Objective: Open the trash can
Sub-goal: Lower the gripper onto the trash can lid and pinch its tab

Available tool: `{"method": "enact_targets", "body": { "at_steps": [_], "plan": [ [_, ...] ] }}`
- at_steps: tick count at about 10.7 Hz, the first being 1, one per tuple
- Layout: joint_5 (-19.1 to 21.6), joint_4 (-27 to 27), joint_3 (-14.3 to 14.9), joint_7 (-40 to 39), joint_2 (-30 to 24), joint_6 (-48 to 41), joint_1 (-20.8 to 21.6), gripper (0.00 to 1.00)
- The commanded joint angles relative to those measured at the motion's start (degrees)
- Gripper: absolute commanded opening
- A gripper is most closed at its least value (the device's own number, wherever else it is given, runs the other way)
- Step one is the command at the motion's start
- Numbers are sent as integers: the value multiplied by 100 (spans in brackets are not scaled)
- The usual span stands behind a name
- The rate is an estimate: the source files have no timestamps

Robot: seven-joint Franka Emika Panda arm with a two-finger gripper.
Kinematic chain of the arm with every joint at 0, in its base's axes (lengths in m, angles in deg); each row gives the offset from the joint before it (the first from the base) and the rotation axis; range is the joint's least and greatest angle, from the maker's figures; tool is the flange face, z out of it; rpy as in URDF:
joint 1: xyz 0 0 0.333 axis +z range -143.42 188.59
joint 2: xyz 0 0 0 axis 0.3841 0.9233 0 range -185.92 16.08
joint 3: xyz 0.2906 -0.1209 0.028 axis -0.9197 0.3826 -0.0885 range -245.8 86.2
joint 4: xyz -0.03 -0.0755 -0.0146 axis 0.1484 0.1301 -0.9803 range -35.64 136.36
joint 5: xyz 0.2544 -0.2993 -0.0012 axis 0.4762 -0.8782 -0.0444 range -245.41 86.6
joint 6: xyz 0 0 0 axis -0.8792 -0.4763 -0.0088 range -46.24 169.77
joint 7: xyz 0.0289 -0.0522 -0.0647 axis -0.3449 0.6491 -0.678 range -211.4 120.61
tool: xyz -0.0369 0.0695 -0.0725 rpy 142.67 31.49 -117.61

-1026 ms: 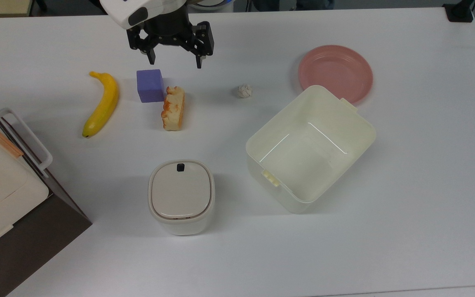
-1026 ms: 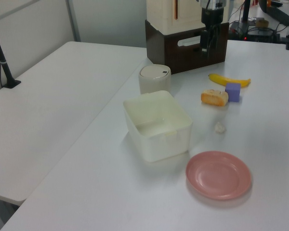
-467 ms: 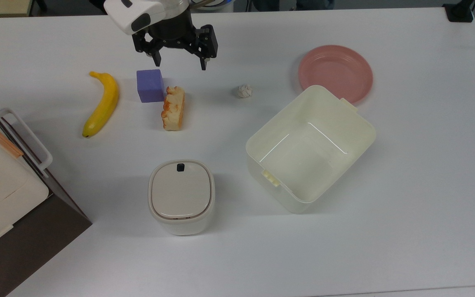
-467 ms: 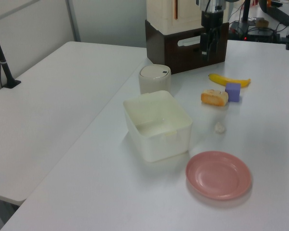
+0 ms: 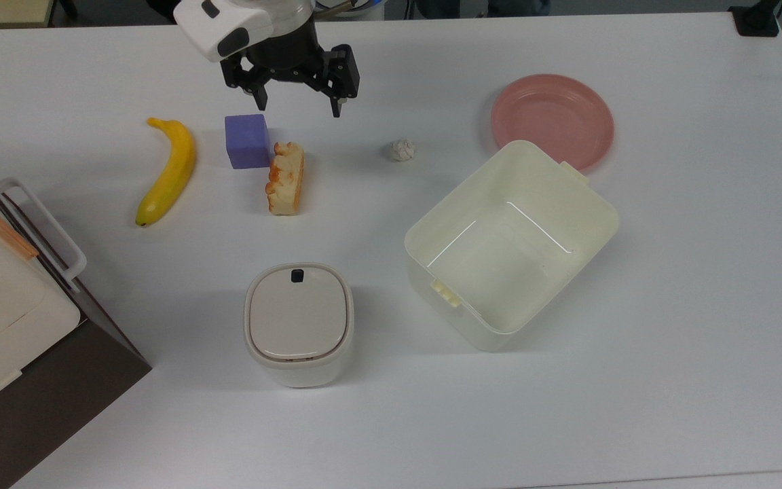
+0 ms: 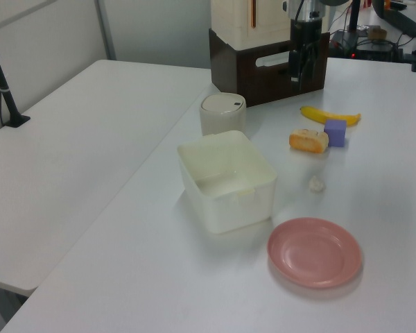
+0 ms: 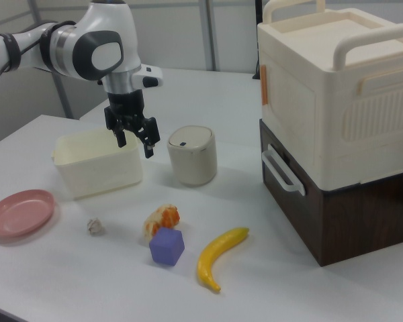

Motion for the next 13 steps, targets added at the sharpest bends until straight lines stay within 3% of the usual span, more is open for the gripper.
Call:
{"method": "enact_targets", "body": {
  "at_steps": [1,4,5,7,9,13],
  "plan": [
    [120,85,82,91,-77,349,67,95],
    [129,84,82,-128,45,1411,75,32],
    [129,84,82,-295,150,1814,102,21],
    [86,-3,64,-376,466,2736,172,13],
    [76,-257,73,-306,1001,3590,216,11],
    [59,-751,117,-165,1846,4260,199,11]
  ]
}}
